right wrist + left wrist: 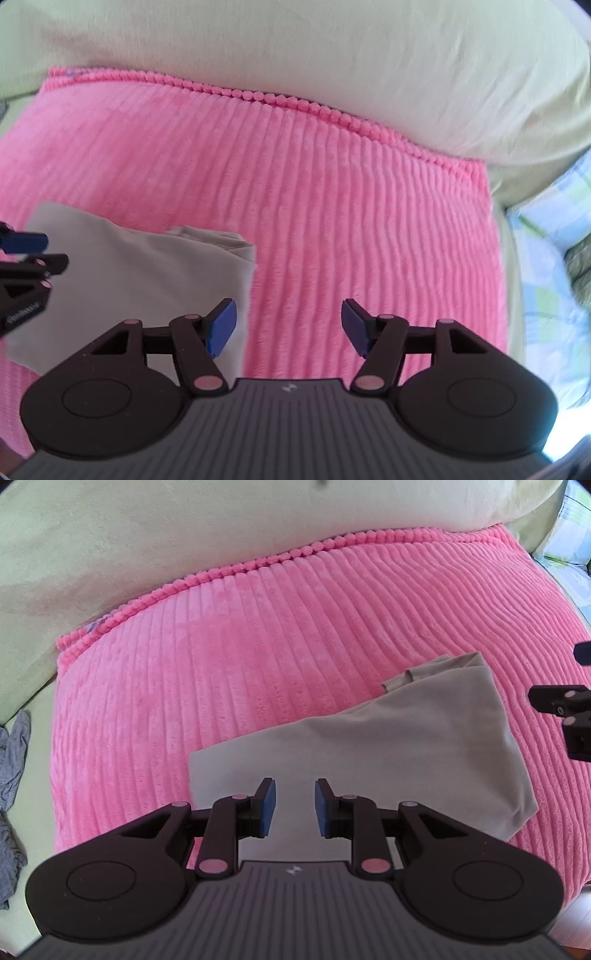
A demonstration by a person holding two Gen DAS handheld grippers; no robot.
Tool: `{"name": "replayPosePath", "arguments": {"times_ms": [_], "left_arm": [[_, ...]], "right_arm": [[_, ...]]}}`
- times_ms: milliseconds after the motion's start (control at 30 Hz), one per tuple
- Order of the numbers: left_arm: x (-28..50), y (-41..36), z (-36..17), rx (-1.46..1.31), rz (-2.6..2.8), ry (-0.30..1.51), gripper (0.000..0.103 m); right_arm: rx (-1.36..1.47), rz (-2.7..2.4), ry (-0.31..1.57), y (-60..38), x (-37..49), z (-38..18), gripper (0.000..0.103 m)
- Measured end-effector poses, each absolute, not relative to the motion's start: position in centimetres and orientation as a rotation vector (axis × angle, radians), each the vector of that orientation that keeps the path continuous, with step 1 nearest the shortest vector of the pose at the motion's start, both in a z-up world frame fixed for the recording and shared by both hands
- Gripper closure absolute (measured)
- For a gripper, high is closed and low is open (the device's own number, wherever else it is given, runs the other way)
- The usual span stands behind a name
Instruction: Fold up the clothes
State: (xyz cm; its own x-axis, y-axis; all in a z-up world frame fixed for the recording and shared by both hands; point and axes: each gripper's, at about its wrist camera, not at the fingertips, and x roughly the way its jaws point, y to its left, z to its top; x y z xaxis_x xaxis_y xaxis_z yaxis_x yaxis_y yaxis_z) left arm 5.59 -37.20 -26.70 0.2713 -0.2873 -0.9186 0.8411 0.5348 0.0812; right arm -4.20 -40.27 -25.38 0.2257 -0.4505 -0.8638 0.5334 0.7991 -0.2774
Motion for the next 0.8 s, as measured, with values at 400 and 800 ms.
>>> {"name": "replayPosePath", "arguments": {"times_ms": [400,800], "left_arm": [[2.9,-39.1,-26.1,0.767,-0.971,0.837,0.073],[3.7,-44.1,-28.8,0.987,-1.183,0.807,0.073]], "right_arm": [[0.053,-0.380,0.879,-41.7,-7.0,-25.6,0.065],[-0.038,0.032,0.920,-46.5,-4.4,-28.1,0.073]]}}
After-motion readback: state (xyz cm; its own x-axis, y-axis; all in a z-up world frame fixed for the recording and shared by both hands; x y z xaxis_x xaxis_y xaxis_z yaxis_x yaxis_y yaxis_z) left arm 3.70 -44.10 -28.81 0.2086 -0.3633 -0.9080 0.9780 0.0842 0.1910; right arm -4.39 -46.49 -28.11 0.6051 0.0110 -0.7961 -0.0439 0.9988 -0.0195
